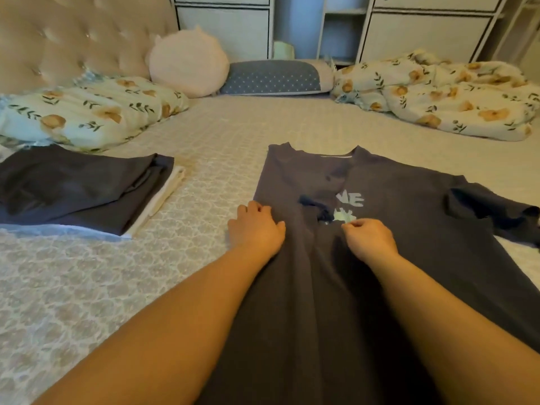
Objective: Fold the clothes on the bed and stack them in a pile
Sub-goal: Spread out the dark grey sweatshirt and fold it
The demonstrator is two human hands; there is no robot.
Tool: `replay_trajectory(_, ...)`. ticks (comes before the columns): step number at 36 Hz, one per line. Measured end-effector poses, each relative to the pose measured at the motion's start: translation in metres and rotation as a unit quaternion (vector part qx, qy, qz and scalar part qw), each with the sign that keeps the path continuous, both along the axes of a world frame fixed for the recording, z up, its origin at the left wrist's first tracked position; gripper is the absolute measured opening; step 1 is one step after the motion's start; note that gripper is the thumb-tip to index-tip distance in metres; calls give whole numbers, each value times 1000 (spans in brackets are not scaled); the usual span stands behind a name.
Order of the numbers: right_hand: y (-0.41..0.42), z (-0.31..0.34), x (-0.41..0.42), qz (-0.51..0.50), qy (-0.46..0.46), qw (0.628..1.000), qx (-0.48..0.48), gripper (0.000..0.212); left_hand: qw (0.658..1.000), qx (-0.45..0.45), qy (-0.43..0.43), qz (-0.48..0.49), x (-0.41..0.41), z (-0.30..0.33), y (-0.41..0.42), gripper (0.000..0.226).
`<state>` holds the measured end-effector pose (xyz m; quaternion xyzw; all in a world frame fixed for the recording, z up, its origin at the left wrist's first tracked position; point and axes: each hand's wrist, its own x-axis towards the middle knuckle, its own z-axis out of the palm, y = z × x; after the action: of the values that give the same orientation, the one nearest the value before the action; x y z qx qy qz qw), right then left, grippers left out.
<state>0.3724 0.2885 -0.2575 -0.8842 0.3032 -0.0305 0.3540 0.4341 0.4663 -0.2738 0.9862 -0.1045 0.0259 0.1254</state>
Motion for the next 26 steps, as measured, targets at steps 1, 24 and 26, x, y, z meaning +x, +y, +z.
replay_trajectory(1, -3, -5, 16, -6, -10, 1000, -8, 32, 1000, -4, -8, 9, 15, -3, -9, 50)
replay_trajectory(24, -38, -32, 156, 85, -211, 965, -132, 20, 975, -150, -50, 152, 183, -16, -60, 33)
replay_trajectory(26, -41, -34, 157, 55, -201, 976, -70, 42, 977, -131, -73, 149, 180, -19, -62, 31)
